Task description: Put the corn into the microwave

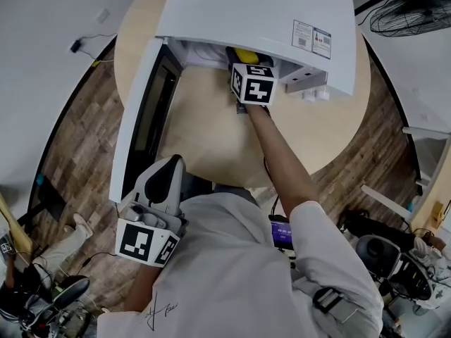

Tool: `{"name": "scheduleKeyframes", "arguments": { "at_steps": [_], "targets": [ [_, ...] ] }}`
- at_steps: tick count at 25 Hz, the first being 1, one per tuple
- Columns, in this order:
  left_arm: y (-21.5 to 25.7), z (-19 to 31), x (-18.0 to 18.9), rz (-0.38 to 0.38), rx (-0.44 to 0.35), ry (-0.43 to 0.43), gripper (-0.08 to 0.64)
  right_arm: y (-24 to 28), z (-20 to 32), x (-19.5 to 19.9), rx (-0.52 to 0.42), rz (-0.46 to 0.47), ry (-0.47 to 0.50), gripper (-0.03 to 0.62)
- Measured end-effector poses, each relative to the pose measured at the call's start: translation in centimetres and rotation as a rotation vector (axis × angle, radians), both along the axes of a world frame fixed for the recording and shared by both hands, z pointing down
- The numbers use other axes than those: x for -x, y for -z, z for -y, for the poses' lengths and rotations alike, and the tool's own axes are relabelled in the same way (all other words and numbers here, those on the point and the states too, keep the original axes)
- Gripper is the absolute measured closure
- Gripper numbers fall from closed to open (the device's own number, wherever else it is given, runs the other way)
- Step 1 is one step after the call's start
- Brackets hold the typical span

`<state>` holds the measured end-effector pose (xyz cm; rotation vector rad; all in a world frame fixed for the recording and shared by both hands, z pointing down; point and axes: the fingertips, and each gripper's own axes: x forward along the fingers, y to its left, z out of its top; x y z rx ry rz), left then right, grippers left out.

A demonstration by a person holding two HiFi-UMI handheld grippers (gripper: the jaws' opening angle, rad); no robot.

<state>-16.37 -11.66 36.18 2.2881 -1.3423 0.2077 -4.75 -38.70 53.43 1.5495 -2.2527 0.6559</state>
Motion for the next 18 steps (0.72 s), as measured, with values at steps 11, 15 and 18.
{"name": "scheduleKeyframes", "arguments": {
  "at_steps": [11,15,18],
  "targets": [
    [-0.2,0.7,0.8,0.005,0.009,0.010,0.571,-0.5,1.8,1.6,-0.028,-0.083,0.037,0.331],
    [-0.3,0.8,1.0,0.012,0.014,0.016,0.571,-0.7,2.2,1.9,-0.030,-0.099,0.036,0.331],
    [-0.5,0.9,1.0,0.013,0.016,0.018,0.571,-0.9,2.4,2.0,-0.037,-0.122,0.032,0.331]
  ]
}}
